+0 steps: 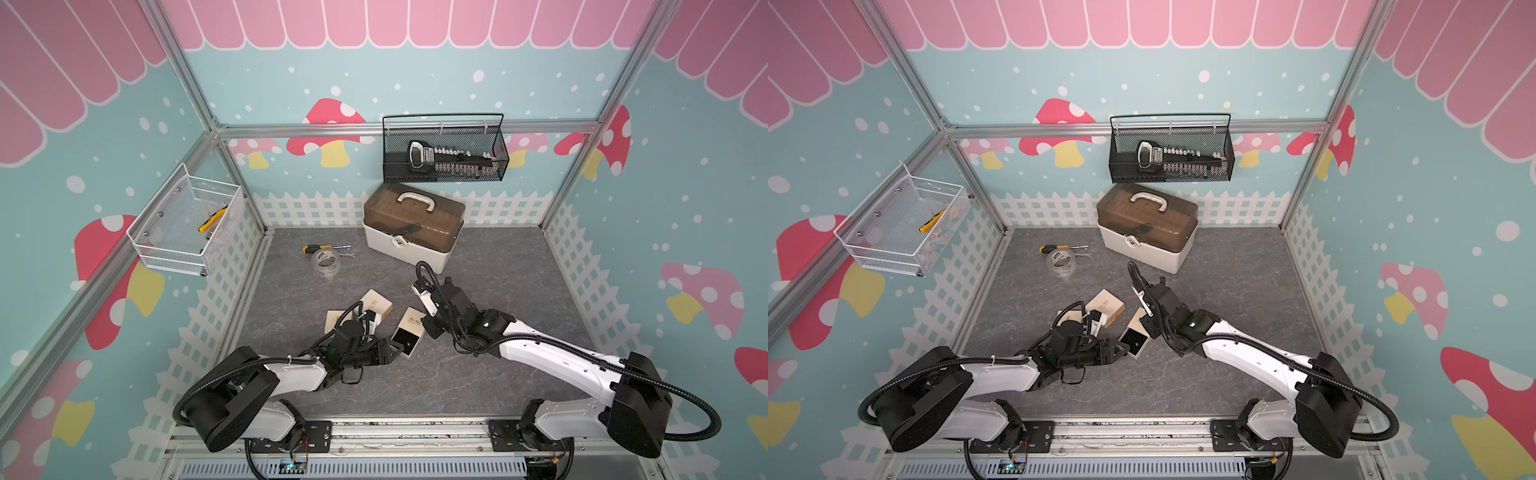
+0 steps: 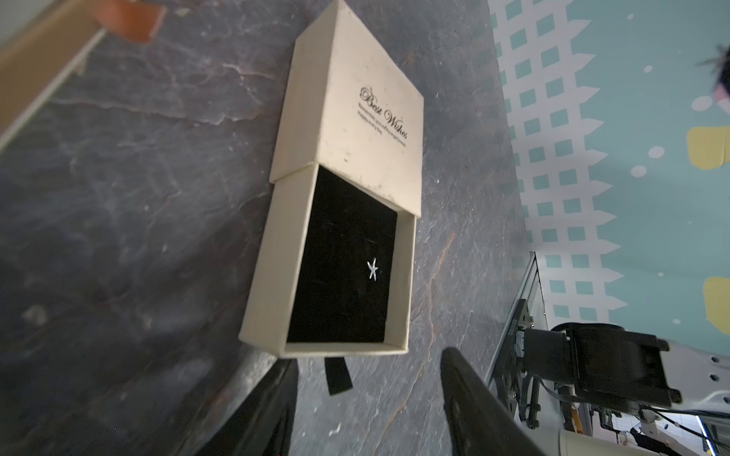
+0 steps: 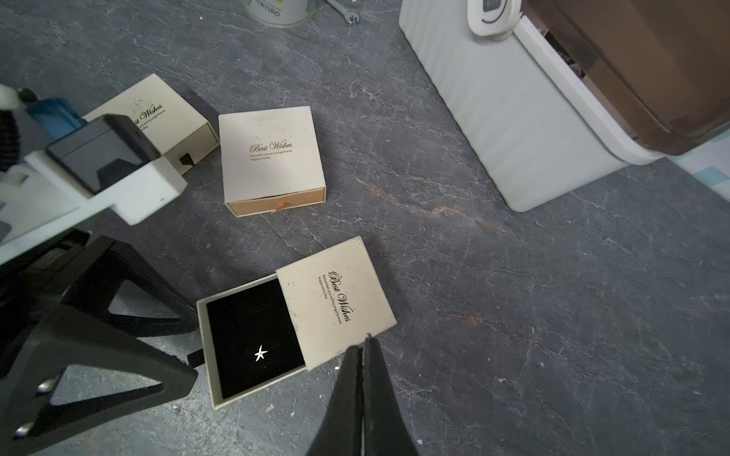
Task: Place the earrings into the drawer-style jewelry box
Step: Move the jewelry box to the center of the board, then insert the earring into the inner lining.
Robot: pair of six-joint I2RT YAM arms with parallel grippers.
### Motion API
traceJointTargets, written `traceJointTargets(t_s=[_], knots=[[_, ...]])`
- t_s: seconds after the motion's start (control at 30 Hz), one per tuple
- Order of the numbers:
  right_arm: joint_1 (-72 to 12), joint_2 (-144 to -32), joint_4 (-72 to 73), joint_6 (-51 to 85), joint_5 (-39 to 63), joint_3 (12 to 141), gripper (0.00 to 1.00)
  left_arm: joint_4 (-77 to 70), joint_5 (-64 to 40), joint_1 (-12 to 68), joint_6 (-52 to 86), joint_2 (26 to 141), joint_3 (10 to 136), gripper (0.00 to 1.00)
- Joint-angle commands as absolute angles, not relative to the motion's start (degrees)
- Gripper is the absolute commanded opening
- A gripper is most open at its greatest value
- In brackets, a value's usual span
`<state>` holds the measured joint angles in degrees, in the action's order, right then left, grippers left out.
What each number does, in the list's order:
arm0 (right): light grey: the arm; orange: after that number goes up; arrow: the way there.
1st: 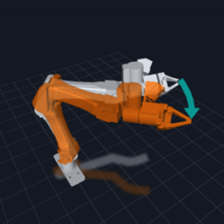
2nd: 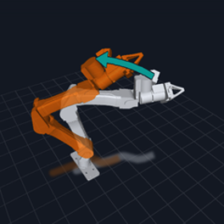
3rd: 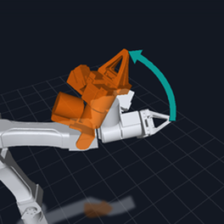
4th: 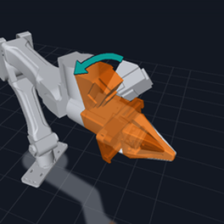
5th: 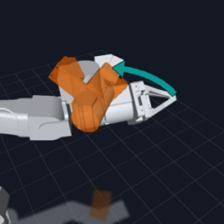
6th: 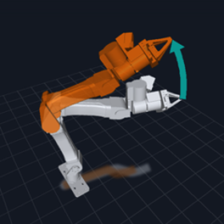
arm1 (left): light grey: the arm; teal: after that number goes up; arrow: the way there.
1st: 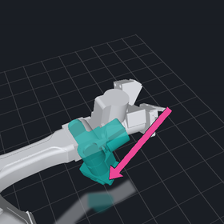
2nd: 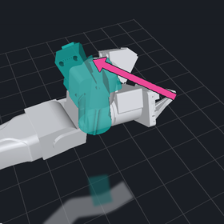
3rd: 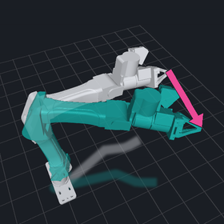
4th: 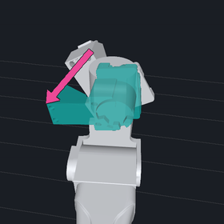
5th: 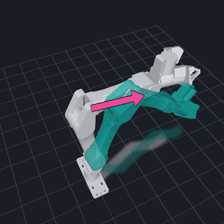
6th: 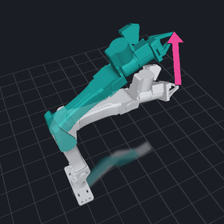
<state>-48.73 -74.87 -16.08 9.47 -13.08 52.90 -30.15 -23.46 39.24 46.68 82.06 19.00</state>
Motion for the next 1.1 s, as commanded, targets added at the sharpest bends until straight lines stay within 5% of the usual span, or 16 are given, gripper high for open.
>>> traceJointTargets(t_s=[0.0, 0.3, 0.63, 1.07], knots=[[-48.2, -73.1, -13.0, 3.8, -11.7, 50.0, 0.00, -37.3, -24.4, 38.9, 47.1, 84.5, 20.5, 0.59], [-48.9, -78.2, -13.1, -6.6, -2.2, 52.5, 0.00, -30.9, -18.7, 37.9, 48.6, 74.8, 15.2, 0.60], [-55.7, -87.7, -12.9, -10.4, -18.7, 55.8, 0.00, -28.6, -20.1, 33.8, 49.4, 68.0, 11.4, 0.57], [-58.2, -94.3, -9.9, -1.3, -20.5, 56.8, 0.00, -35.9, -25.1, 33.1, 47.7, 75.1, 10.8, 0.57]])
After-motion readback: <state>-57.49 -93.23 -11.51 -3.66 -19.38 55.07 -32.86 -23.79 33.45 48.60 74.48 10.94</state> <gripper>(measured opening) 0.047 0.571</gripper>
